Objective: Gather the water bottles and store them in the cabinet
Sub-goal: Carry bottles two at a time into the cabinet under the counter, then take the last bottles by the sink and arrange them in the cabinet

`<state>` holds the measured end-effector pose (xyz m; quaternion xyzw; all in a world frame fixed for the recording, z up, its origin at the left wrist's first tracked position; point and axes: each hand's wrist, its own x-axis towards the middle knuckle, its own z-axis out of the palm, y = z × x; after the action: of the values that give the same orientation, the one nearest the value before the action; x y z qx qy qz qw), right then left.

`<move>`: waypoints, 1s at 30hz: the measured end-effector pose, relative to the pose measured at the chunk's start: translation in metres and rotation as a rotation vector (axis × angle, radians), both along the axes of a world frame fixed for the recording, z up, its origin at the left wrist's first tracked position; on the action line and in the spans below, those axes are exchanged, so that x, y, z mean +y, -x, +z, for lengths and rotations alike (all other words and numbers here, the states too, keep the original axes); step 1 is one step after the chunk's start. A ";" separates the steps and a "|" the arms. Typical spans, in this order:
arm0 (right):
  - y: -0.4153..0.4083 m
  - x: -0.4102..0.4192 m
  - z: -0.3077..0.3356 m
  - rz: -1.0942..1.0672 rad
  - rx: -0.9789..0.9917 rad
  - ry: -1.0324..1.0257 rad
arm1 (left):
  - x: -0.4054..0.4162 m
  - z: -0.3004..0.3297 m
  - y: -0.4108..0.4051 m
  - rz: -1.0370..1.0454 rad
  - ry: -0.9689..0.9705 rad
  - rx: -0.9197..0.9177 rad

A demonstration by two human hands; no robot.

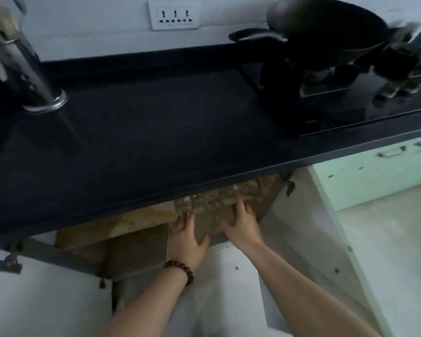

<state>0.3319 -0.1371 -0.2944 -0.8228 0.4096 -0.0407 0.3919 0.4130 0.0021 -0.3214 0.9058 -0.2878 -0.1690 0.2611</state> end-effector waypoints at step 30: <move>0.393 0.068 0.211 -0.986 0.093 0.144 | -0.092 0.223 0.301 -0.884 0.040 -0.031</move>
<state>-0.0614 -0.0694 -0.0838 -0.5573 0.7628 -0.2128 0.2494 0.1121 -0.0902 -0.0981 0.6928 -0.6546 -0.2453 0.1770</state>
